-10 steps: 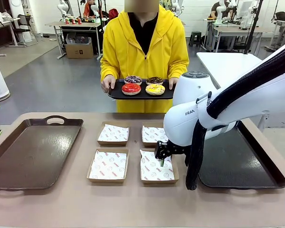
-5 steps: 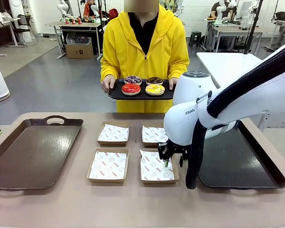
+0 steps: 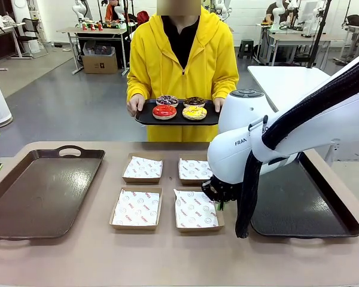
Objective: Individually package the donuts and arrange them on the tray.
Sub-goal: Pick up one Paper togo box.
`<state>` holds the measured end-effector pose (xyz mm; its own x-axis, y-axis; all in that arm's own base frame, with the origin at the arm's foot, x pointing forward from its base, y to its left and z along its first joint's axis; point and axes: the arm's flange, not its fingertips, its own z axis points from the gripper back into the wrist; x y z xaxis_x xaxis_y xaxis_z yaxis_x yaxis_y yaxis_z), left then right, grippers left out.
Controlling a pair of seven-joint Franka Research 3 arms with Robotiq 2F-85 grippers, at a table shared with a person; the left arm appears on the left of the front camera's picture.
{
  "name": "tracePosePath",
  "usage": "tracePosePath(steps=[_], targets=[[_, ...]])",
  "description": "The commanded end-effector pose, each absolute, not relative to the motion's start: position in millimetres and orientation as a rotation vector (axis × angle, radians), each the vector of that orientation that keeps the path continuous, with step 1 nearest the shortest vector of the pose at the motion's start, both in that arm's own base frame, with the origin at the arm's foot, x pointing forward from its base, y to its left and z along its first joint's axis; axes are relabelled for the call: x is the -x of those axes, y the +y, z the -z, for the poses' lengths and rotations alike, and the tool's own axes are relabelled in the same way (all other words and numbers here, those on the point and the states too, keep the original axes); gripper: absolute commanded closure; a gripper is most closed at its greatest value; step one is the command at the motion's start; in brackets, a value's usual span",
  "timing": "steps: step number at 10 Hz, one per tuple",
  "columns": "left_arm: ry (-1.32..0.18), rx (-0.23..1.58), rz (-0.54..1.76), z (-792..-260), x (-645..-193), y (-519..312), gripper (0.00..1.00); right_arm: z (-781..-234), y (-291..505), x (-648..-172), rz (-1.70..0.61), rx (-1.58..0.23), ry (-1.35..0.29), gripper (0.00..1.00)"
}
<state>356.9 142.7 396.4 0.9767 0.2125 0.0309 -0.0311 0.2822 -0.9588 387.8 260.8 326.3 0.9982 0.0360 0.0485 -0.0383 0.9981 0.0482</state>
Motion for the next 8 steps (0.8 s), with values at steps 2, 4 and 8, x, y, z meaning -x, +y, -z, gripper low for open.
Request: tracePosePath(steps=[2,4,8], targets=[[-0.172,1.287,-0.158,-398,-357,143,0.00,-321,268,-389,-0.001,-0.026,-0.073,1.00],[-0.172,1.287,-0.158,-398,-357,143,0.00,-322,269,-387,0.014,-0.034,-0.065,1.00],[-0.172,1.287,-0.158,-398,-357,143,0.00,-445,283,-347,-0.128,-0.013,-0.095,1.00]])
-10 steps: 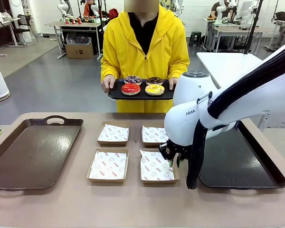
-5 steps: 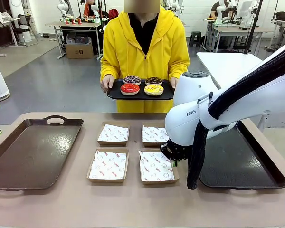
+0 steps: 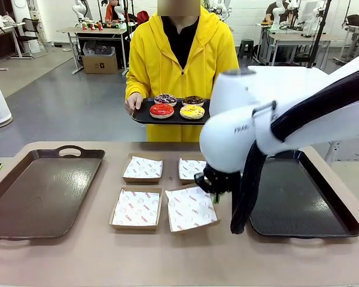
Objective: Individually package the donuts and arrange them on the tray.
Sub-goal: Pick up one Paper togo box.
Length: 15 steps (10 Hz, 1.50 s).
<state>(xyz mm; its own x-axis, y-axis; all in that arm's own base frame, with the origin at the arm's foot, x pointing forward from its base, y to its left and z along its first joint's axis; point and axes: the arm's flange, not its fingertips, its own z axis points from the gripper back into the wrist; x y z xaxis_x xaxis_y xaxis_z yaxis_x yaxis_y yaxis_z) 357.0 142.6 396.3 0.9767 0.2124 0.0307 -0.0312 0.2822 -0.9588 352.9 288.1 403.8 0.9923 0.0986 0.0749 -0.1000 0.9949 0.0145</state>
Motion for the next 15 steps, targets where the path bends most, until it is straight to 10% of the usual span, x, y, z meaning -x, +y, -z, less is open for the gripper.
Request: tracePosePath(steps=[1,10,15], targets=[[-0.172,1.287,-0.158,-398,-357,143,0.00,-478,283,-345,-0.134,-0.005,-0.119,1.00],[-0.172,1.287,-0.158,-398,-357,143,0.00,-554,256,-517,0.016,-0.053,-0.073,1.00],[-0.172,1.287,-0.158,-398,-357,143,0.00,-540,250,-528,0.019,-0.074,-0.076,1.00]])
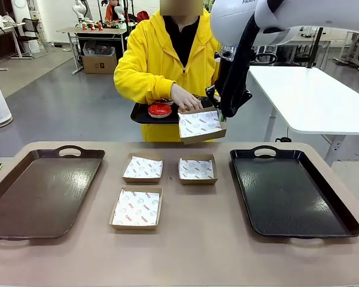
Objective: Individually package the donuts and arrange them on the tray.
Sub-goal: Pick up one Paper togo box, then place the picked Paper togo box on the Handle tray while simultaneously picking up another Paper togo box from the table with the other hand.
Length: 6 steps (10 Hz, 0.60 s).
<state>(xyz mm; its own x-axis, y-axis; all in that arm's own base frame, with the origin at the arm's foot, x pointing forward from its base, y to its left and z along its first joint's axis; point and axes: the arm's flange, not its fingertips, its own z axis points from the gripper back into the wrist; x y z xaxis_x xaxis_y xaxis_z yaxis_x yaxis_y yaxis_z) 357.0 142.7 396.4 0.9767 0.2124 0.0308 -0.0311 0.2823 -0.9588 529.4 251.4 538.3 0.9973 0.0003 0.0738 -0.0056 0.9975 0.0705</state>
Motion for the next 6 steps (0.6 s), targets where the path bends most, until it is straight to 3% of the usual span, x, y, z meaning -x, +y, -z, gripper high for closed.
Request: tracePosePath(steps=[1,6], targets=[[-0.172,1.287,-0.158,-397.6,-356.6,142.8,0.00,-539.9,250.0,-528.0,0.019,-0.074,-0.076,1.00],[-0.172,1.287,-0.158,-397.6,-356.6,142.8,0.00,-539.9,250.0,-528.0,0.019,-0.074,-0.076,1.00]])
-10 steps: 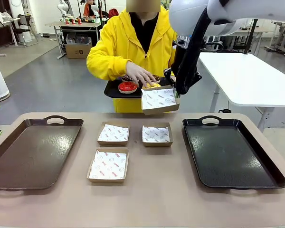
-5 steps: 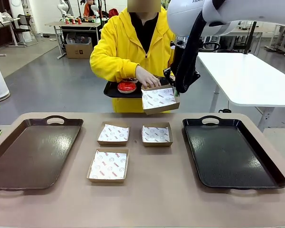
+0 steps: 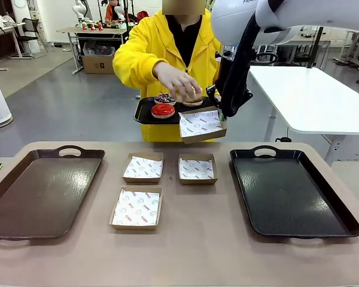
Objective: Individually package the donuts and arrange them on the tray.
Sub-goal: Place the picked Paper togo box on the Handle tray while simultaneously picking up another Paper togo box from the table with the other hand.
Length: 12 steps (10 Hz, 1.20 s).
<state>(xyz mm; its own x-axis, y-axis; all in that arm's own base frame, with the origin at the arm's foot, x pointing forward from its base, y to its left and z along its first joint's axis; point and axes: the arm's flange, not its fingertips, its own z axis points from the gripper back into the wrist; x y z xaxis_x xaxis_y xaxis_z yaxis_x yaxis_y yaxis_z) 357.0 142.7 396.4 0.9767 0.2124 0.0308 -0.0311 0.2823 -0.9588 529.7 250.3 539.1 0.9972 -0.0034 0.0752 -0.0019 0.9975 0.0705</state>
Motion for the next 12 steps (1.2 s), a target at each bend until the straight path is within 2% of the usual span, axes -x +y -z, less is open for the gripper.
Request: tracePosePath(steps=[1,12], targets=[[-0.172,1.287,-0.158,-397.6,-356.6,142.8,0.00,-539.9,250.0,-528.0,0.019,-0.074,-0.076,1.00],[-0.172,1.287,-0.158,-397.6,-356.6,142.8,0.00,-539.9,250.0,-528.0,0.019,-0.074,-0.076,1.00]])
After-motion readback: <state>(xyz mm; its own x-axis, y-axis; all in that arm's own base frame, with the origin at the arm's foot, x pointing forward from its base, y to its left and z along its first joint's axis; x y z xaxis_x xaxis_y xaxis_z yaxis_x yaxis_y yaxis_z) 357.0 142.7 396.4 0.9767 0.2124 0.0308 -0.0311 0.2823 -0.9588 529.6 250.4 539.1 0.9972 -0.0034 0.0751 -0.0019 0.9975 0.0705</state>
